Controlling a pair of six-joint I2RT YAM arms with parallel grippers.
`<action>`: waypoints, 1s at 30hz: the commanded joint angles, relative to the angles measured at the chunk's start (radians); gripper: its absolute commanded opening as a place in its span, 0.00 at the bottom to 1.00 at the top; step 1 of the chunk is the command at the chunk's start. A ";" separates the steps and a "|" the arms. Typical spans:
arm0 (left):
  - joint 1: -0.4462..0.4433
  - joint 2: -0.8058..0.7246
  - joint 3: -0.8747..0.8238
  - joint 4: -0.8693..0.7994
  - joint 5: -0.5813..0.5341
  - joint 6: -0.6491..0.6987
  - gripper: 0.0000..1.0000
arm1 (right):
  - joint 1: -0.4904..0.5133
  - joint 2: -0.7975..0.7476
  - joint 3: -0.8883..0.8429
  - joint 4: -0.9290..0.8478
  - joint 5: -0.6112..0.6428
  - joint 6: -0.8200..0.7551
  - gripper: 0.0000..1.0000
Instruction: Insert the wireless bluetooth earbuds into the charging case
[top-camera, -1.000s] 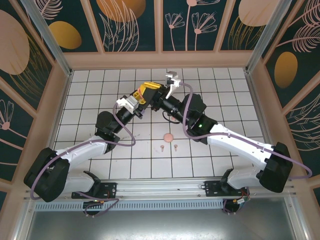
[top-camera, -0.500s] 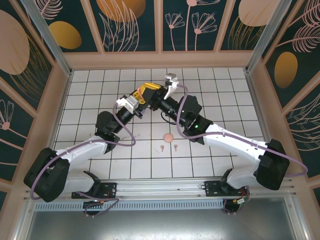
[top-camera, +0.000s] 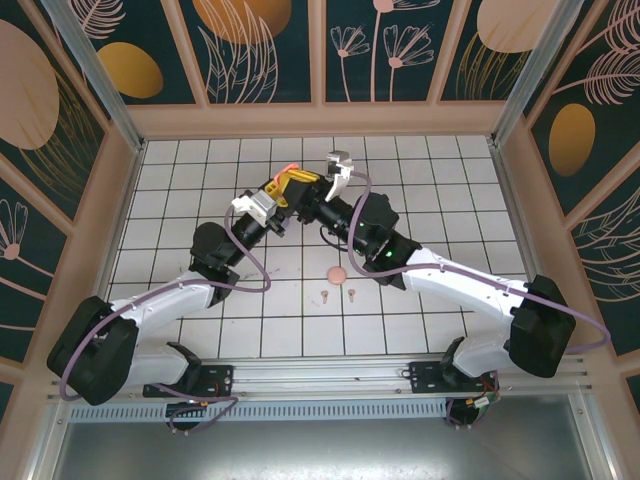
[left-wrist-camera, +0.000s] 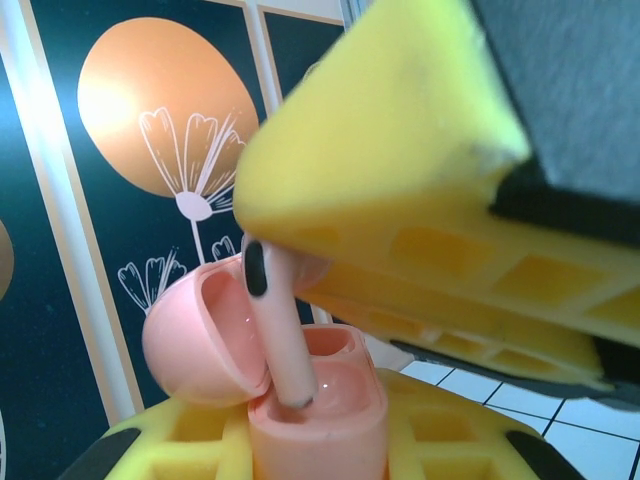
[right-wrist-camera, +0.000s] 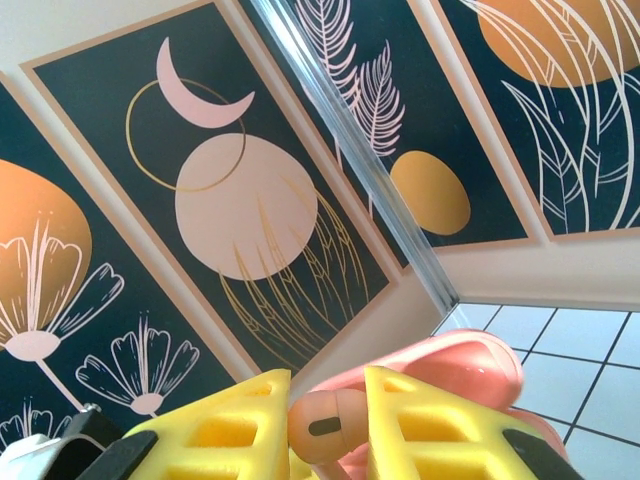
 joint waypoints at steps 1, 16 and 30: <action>-0.004 -0.024 0.030 0.019 -0.002 -0.012 0.00 | -0.005 0.007 -0.013 0.048 0.012 0.014 0.21; -0.005 -0.028 0.044 0.003 0.003 -0.023 0.00 | -0.009 0.052 0.015 -0.063 -0.003 0.003 0.21; -0.005 -0.040 0.046 -0.001 -0.001 -0.030 0.00 | -0.011 0.047 -0.010 -0.084 0.055 0.025 0.32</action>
